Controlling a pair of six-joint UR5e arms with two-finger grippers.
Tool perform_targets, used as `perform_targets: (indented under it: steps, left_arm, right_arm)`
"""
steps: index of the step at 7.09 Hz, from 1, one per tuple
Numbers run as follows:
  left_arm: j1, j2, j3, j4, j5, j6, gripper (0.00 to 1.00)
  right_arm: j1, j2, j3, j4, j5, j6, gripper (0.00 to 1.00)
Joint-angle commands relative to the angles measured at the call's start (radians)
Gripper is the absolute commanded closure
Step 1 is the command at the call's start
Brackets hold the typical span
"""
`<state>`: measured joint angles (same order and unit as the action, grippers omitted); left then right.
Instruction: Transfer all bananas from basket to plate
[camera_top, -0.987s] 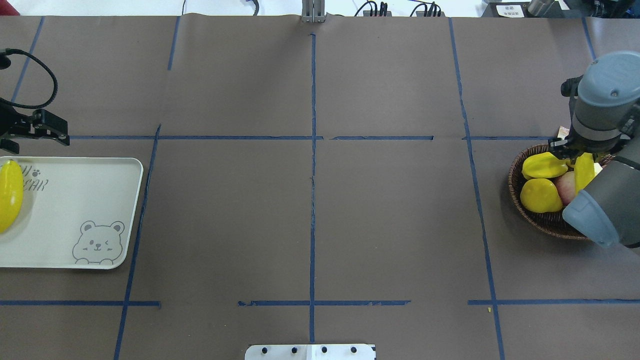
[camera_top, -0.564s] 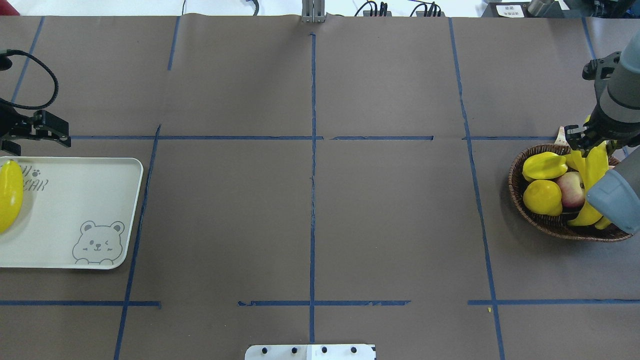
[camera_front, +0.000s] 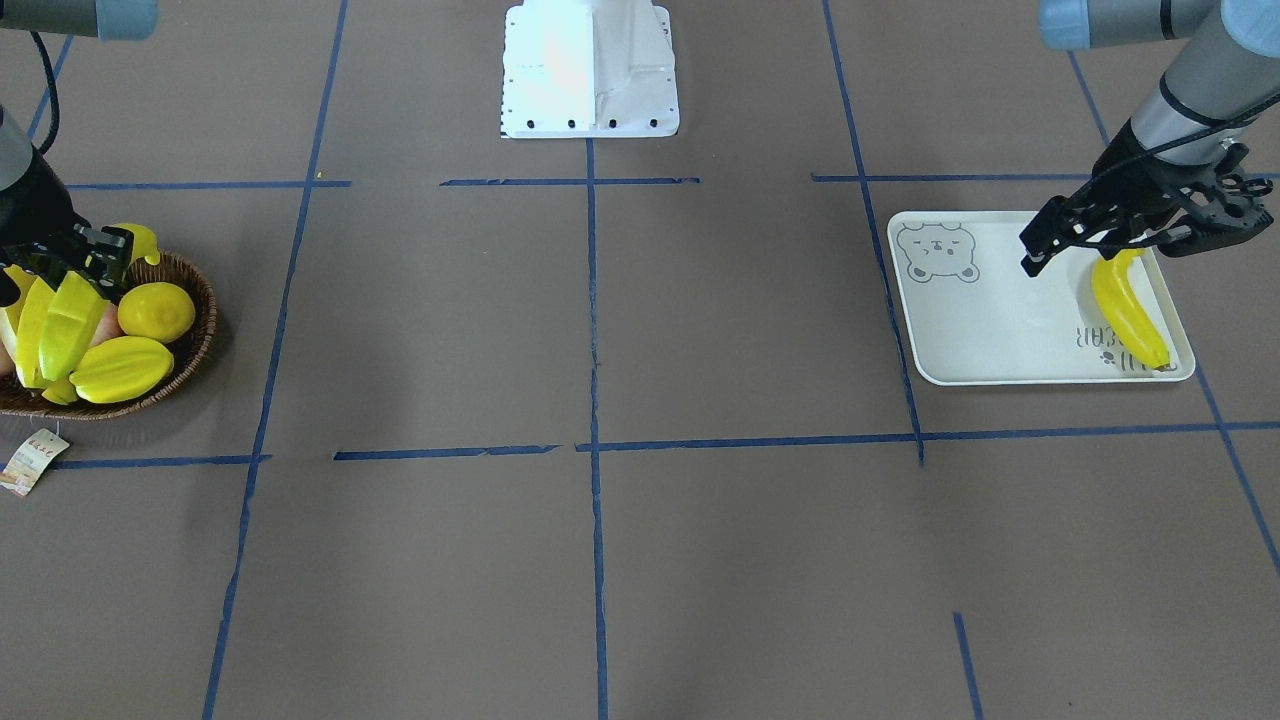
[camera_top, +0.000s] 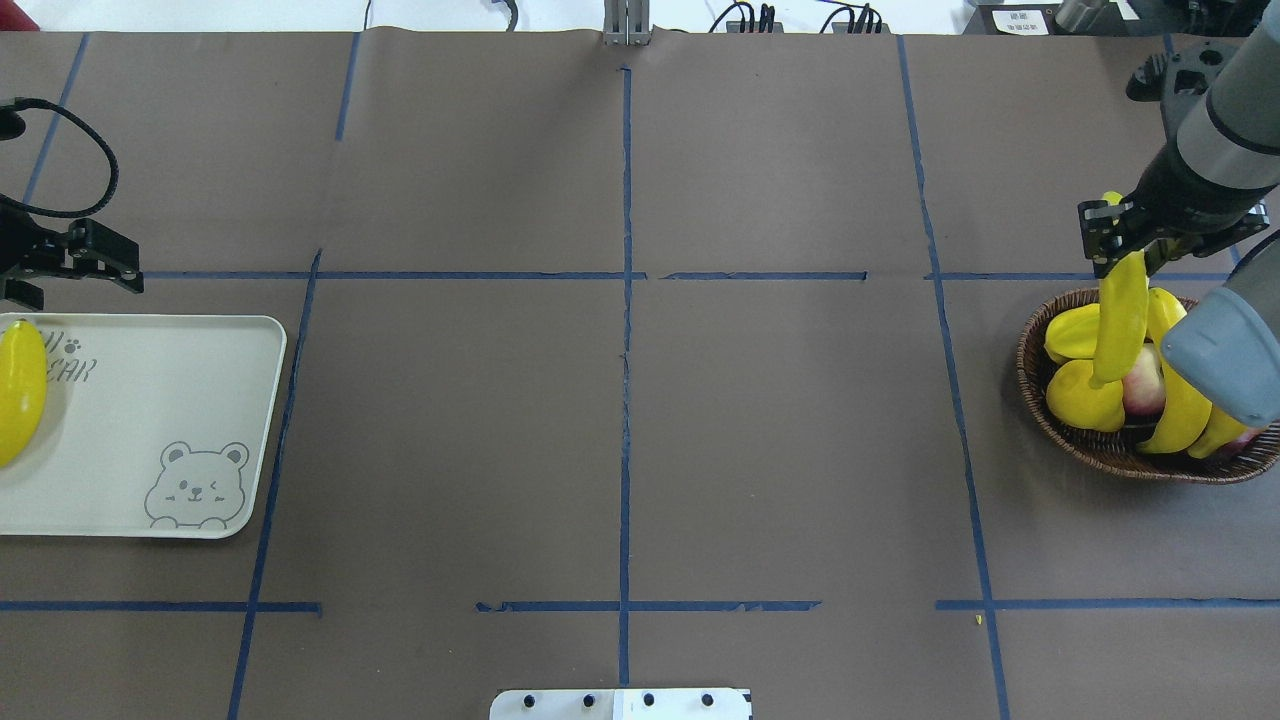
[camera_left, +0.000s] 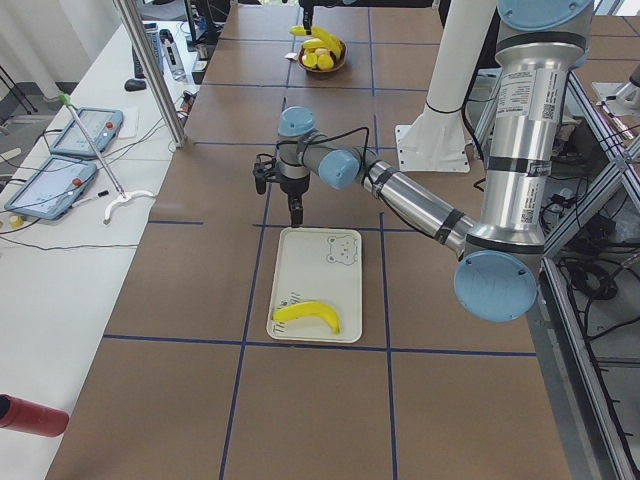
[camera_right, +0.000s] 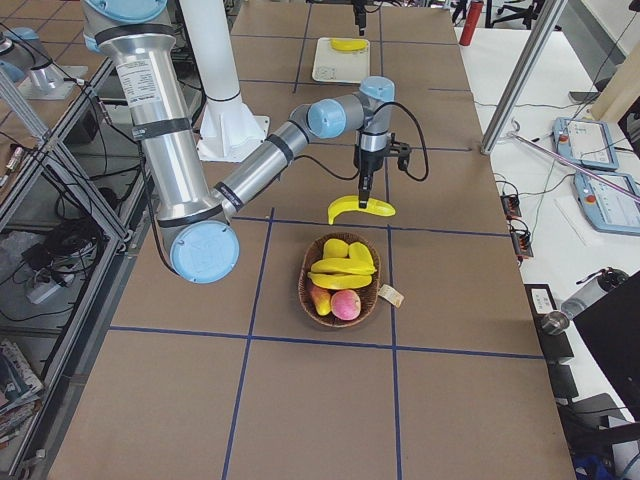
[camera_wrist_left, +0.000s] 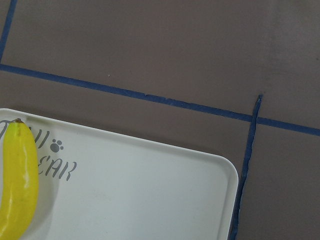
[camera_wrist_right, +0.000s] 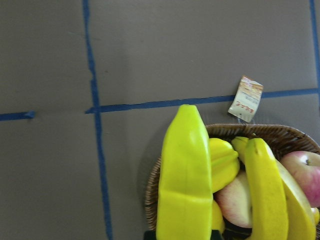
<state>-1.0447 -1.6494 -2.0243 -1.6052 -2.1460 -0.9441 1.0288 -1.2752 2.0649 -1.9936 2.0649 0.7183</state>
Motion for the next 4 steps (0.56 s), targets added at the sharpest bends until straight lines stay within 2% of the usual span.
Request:
perform_targets:
  steps: [1,2,3,4]
  left_arm:
    - [0.000,-0.050,-0.002,-0.001,0.000,-0.001,0.00]
    - [0.000,-0.067,-0.019,-0.001,-0.020,-0.004,0.00]
    - [0.003,-0.108,-0.022,-0.002,-0.052,-0.057,0.00]
    - [0.026,-0.184,-0.019,-0.002,-0.083,-0.149,0.00]
  right_arm:
    - [-0.036,0.092,0.069,0.025,0.012,0.012,0.97]
    - [-0.076,0.141,0.090,0.035,0.030,0.016,0.97]
    - [-0.108,0.145,0.090,0.143,0.071,0.076,0.97]
    - [-0.190,0.140,0.084,0.329,0.069,0.263,0.97]
